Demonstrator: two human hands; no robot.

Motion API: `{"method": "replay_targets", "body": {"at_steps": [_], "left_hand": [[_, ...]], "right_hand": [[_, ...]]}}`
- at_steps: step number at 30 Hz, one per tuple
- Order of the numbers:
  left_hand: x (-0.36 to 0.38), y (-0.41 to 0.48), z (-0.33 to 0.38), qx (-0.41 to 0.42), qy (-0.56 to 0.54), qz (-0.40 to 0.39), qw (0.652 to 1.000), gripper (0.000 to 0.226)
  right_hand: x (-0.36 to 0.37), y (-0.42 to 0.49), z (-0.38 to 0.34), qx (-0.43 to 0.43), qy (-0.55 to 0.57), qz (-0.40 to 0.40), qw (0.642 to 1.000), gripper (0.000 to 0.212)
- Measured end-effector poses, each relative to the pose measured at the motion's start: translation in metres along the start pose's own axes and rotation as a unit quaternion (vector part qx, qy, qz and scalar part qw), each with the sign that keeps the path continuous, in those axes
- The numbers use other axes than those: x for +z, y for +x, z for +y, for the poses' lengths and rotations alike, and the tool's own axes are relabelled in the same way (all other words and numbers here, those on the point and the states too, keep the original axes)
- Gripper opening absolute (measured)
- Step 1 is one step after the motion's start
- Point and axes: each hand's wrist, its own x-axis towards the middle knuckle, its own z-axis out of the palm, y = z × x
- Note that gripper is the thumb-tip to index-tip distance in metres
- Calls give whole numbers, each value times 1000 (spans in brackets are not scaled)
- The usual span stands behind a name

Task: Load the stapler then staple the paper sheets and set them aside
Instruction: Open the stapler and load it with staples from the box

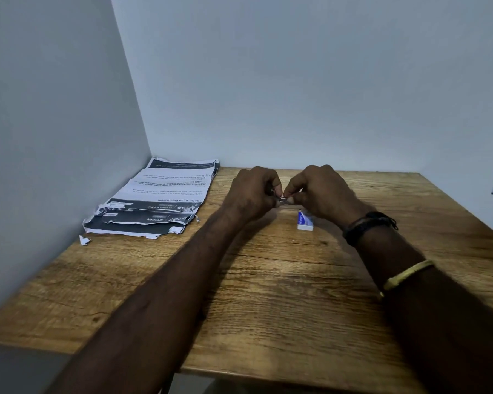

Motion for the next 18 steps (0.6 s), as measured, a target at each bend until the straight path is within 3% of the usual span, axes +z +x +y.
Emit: {"method": "replay_targets", "body": {"at_steps": [18], "left_hand": [[-1,3,-8,-14,-42,31,999,19]], "right_hand": [[-1,-2,2,-18,2,20,1000,15]]}}
